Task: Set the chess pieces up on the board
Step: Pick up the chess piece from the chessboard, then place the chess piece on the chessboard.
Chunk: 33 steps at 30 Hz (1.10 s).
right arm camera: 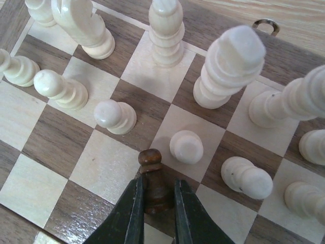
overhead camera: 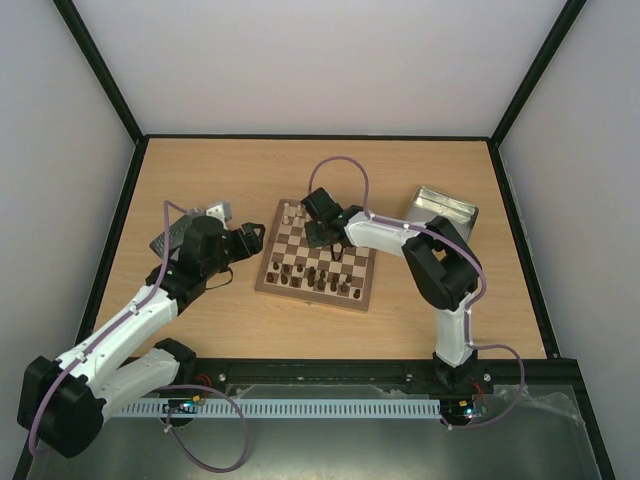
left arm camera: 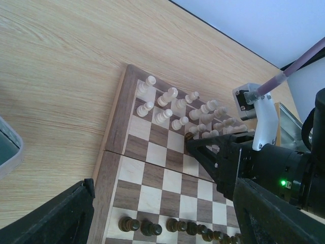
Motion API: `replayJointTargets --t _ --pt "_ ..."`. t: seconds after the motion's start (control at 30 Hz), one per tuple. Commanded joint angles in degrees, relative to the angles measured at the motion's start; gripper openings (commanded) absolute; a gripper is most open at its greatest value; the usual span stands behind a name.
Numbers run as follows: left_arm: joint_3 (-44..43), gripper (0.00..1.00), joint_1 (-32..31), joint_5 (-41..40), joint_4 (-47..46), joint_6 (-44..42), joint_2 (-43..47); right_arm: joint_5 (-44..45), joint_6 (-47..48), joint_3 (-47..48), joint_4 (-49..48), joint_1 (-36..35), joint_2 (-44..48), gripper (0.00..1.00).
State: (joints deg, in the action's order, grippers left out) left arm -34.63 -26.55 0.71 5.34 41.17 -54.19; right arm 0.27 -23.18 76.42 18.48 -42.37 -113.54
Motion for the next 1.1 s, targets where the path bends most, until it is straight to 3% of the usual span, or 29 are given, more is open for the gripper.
replayJointTargets --t 0.0,0.3,0.67,0.83,0.93,1.07 --pt "0.36 0.77 0.53 1.89 -1.63 0.55 0.04 -1.11 2.33 -3.47 0.01 0.09 3.03 0.04" --pt "-0.12 0.78 0.95 11.15 -4.61 1.99 -0.55 -8.76 6.86 -14.66 -8.03 0.19 15.18 0.04" --pt "-1.48 0.78 1.41 34.53 -16.76 6.02 -6.45 -22.45 13.77 -23.48 -18.28 0.42 30.34 0.03" --pt "-3.79 0.65 1.41 42.65 -18.06 8.48 -12.28 -29.56 15.24 -27.57 -22.31 0.37 35.83 0.04" --pt "-4.13 0.58 1.41 43.51 -18.41 9.41 -14.18 -31.48 15.28 -28.03 -22.34 0.46 36.45 0.04" --pt "-3.70 0.56 1.33 45.08 -21.80 11.72 -14.82 -33.70 15.51 -28.00 -21.92 0.49 36.19 0.05"
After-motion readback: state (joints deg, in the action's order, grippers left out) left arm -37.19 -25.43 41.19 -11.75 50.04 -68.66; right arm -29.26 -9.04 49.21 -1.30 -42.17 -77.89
